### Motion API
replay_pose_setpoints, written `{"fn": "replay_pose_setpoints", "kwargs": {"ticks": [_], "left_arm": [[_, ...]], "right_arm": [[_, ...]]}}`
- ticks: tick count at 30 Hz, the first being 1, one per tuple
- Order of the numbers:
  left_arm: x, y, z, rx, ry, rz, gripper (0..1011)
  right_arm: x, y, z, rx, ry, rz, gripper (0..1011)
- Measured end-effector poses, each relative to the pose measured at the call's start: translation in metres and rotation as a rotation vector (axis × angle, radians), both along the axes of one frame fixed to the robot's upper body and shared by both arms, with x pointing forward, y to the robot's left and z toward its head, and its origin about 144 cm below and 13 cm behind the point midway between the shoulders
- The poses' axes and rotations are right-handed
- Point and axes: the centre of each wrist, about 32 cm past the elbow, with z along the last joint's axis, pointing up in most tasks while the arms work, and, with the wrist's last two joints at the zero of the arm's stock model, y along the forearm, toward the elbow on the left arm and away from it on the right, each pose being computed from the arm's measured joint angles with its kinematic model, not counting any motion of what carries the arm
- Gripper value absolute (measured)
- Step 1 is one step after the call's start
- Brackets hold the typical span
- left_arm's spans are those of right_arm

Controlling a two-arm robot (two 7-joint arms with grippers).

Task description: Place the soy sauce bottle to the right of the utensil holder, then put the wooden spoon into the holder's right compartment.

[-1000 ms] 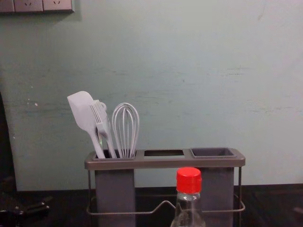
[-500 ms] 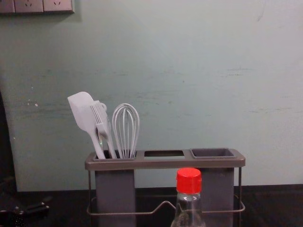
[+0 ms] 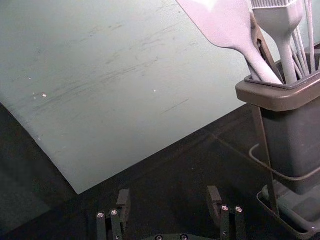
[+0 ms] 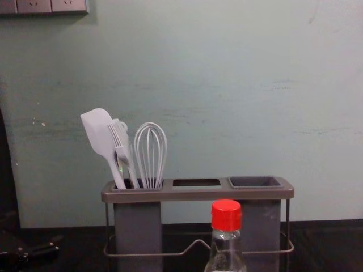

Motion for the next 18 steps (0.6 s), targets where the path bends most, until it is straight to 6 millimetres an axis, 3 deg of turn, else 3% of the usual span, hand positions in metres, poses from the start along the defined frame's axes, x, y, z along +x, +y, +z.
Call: {"fn": "replay_pose_setpoints", "kwargs": {"ticks": [6, 18], "left_arm": [[0.000, 0.000, 0.000, 0.000, 0.000, 0.000, 1005], [0.000, 0.000, 0.000, 0.000, 0.000, 0.000, 1005]], "right_arm": [[0.012, 0.003, 0.004, 0.013, 0.023, -0.001, 1002], [0.012, 0.003, 0.005, 0.011, 0.021, 0.000, 1002]]}}
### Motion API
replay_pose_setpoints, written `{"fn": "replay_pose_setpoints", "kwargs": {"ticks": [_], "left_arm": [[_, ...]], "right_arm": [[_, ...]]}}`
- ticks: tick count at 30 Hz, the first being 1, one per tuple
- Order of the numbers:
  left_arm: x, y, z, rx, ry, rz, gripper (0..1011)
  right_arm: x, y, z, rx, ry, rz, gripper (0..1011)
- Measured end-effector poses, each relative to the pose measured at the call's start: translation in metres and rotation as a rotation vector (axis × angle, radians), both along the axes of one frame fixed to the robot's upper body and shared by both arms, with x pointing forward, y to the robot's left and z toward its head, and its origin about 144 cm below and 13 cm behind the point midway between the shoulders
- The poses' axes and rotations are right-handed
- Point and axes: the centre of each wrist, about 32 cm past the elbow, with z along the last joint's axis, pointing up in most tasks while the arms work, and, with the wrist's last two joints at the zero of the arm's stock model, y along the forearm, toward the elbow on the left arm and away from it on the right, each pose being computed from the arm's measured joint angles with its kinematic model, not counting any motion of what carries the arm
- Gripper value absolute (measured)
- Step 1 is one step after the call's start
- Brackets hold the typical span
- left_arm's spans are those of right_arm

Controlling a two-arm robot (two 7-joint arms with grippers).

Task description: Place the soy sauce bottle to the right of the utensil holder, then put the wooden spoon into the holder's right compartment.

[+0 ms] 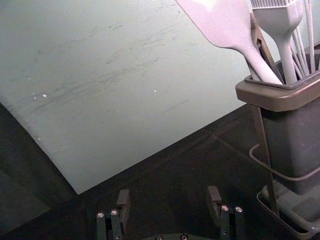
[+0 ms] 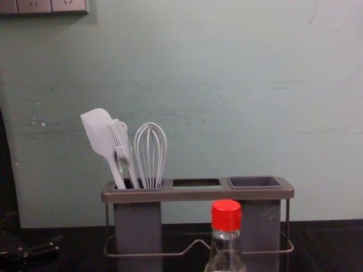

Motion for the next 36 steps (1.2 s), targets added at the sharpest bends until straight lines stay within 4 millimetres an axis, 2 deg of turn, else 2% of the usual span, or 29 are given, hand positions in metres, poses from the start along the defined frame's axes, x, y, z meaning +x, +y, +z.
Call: {"fn": "replay_pose_setpoints", "kwargs": {"ticks": [12, 19, 26, 36], "left_arm": [[0.000, 0.000, 0.000, 0.000, 0.000, 0.000, 1005], [0.000, 0.000, 0.000, 0.000, 0.000, 0.000, 1005], [0.000, 0.000, 0.000, 0.000, 0.000, 0.000, 1005], [0.000, 0.000, 0.000, 0.000, 0.000, 0.000, 1005]], "right_arm": [[-0.002, 0.000, -0.004, -0.006, -0.003, 0.006, 1003], [-0.001, 0.015, -0.004, -0.056, -0.005, -0.001, 1003], [0.006, 0.027, -0.002, -0.069, -0.006, -0.038, 1003], [0.025, 0.033, -0.001, -0.034, 0.073, -0.048, 1003]]}}
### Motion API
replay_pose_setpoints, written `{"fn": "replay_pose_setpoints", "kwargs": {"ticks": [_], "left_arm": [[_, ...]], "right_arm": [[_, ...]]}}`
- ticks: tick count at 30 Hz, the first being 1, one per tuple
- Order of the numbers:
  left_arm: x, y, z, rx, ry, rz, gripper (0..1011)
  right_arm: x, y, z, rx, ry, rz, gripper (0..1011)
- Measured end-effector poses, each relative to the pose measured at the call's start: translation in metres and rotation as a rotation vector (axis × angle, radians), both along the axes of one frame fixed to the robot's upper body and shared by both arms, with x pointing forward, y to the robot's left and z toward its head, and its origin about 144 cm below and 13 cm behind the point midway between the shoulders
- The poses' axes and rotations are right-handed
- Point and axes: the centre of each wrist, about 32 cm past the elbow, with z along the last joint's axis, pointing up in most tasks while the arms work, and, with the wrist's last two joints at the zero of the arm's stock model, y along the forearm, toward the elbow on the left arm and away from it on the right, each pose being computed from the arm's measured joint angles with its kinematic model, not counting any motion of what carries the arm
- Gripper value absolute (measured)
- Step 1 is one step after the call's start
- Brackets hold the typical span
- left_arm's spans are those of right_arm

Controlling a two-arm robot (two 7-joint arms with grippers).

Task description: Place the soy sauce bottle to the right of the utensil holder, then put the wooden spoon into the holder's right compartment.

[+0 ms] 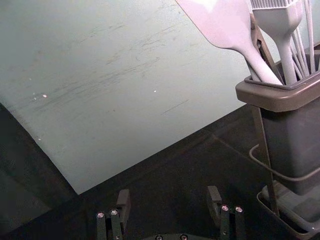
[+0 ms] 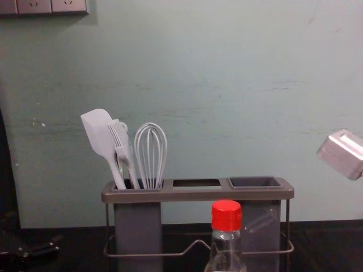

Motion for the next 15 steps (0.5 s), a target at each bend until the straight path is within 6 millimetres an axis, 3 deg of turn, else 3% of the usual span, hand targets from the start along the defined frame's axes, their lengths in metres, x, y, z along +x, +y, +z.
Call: {"fn": "replay_pose_setpoints", "kwargs": {"ticks": [15], "left_arm": [[0.000, 0.000, 0.000, 0.000, 0.000, 0.000, 1005]], "right_arm": [[0.013, 0.009, 0.000, -0.023, 0.032, 0.009, 1003]]}}
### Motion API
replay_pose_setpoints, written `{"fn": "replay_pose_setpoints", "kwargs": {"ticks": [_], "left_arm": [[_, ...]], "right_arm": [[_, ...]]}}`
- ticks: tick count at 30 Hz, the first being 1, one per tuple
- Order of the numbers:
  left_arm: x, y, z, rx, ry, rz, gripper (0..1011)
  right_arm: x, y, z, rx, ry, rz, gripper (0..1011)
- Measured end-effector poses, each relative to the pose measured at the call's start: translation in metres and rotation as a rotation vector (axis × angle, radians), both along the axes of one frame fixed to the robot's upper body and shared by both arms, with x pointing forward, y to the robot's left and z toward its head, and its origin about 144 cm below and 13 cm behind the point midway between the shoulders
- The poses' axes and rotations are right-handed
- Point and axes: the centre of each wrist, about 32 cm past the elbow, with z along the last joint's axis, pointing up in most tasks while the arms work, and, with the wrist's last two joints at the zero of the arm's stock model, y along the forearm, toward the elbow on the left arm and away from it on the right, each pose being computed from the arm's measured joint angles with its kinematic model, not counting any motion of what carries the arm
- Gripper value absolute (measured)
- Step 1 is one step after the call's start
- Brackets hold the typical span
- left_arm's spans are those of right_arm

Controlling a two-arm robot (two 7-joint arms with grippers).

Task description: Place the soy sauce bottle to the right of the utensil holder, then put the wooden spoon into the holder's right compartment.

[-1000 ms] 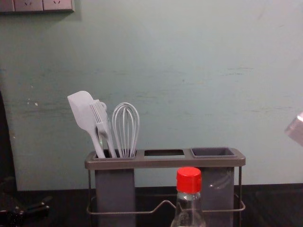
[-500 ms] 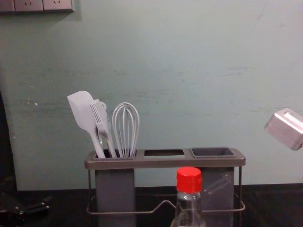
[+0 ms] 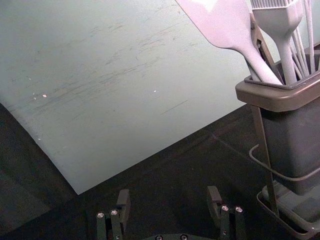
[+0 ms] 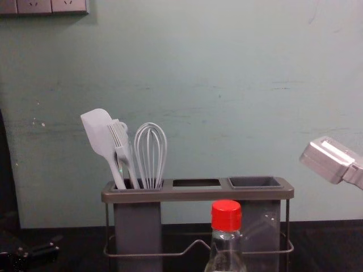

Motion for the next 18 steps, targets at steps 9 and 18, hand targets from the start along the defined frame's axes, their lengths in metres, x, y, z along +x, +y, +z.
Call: {"fn": "replay_pose_setpoints", "kwargs": {"ticks": [9, 18], "left_arm": [[0.0000, 0.0000, 0.0000, 0.000, 0.000, 0.000, 1005], [0.0000, 0.0000, 0.0000, 0.000, 0.000, 0.000, 1005]], "right_arm": [[0.0073, 0.0047, -0.0011, -0.029, 0.014, 0.008, 1003], [0.0096, 0.0083, -0.0038, -0.040, 0.021, 0.020, 1003]]}}
